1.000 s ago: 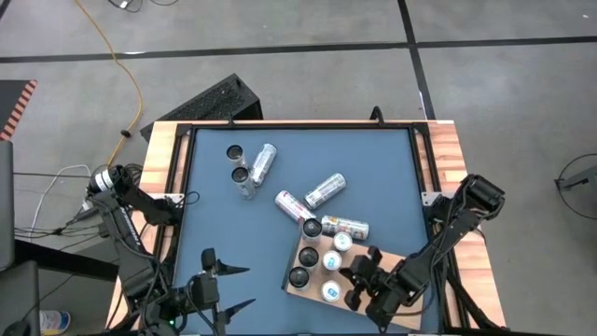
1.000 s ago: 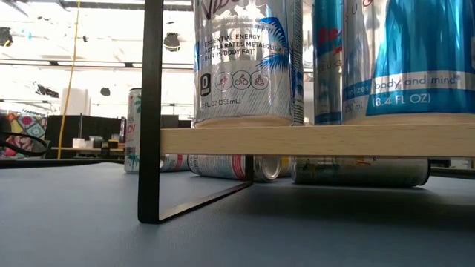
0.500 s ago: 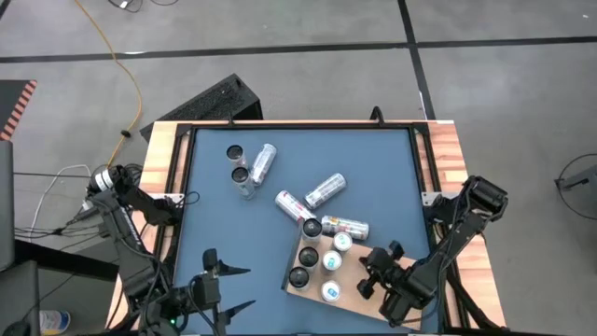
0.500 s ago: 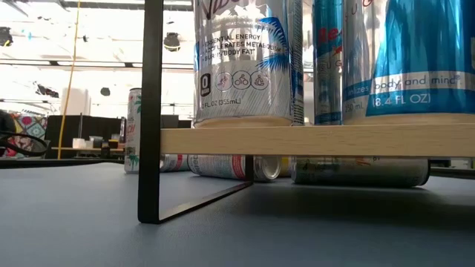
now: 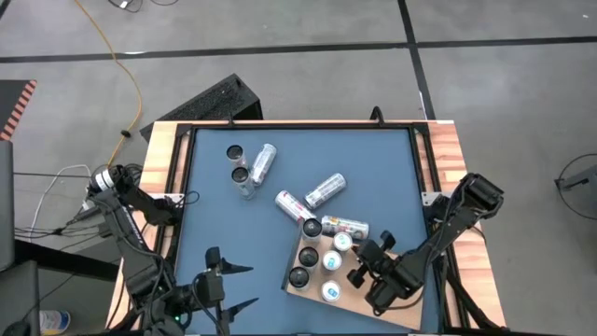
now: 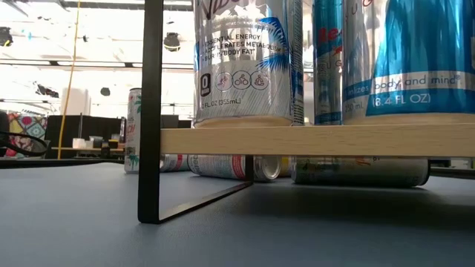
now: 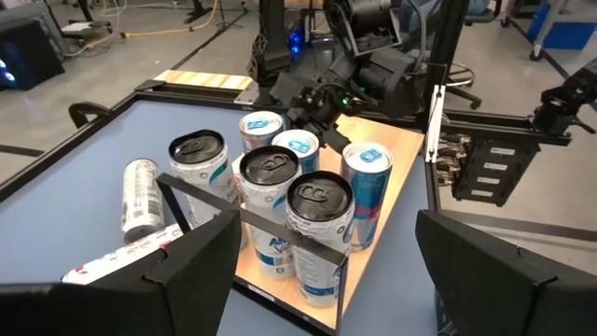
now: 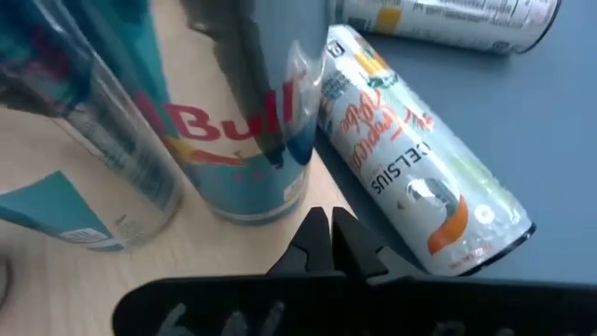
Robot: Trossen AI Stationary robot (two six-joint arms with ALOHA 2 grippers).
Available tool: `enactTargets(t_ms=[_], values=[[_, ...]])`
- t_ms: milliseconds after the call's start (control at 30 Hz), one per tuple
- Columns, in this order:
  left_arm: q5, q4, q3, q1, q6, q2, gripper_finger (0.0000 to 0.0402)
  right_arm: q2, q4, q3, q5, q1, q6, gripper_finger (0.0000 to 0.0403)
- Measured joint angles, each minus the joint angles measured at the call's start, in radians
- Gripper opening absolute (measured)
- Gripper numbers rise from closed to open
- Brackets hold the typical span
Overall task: Place canned beverage on shelf
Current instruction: Adjust the blue soda cans on the shelf
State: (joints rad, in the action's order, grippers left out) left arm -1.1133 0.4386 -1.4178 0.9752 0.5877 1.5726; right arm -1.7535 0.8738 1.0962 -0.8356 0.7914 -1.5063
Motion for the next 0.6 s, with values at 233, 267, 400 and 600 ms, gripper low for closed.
enactTargets(t_ms=[233, 267, 400, 600], values=[[0.0, 0.019, 0.0, 0.0, 0.005, 0.0, 0.0309, 0.0, -0.107, 0.0, -0.006, -0.001, 0.116, 0.0], [0.0, 0.019, 0.0, 0.0, 0.006, 0.0, 0.0309, 0.0, -0.126, 0.0, -0.007, -0.006, 0.142, 0.0], [0.0, 0.019, 0.0, 0.0, 0.008, 0.0, 0.0309, 0.0, -0.165, 0.0, -0.003, -0.023, 0.194, 0.0], [0.0, 0.019, 0.0, 0.0, 0.011, 0.0, 0.0309, 0.0, -0.195, 0.0, 0.001, -0.01, 0.198, 0.0]])
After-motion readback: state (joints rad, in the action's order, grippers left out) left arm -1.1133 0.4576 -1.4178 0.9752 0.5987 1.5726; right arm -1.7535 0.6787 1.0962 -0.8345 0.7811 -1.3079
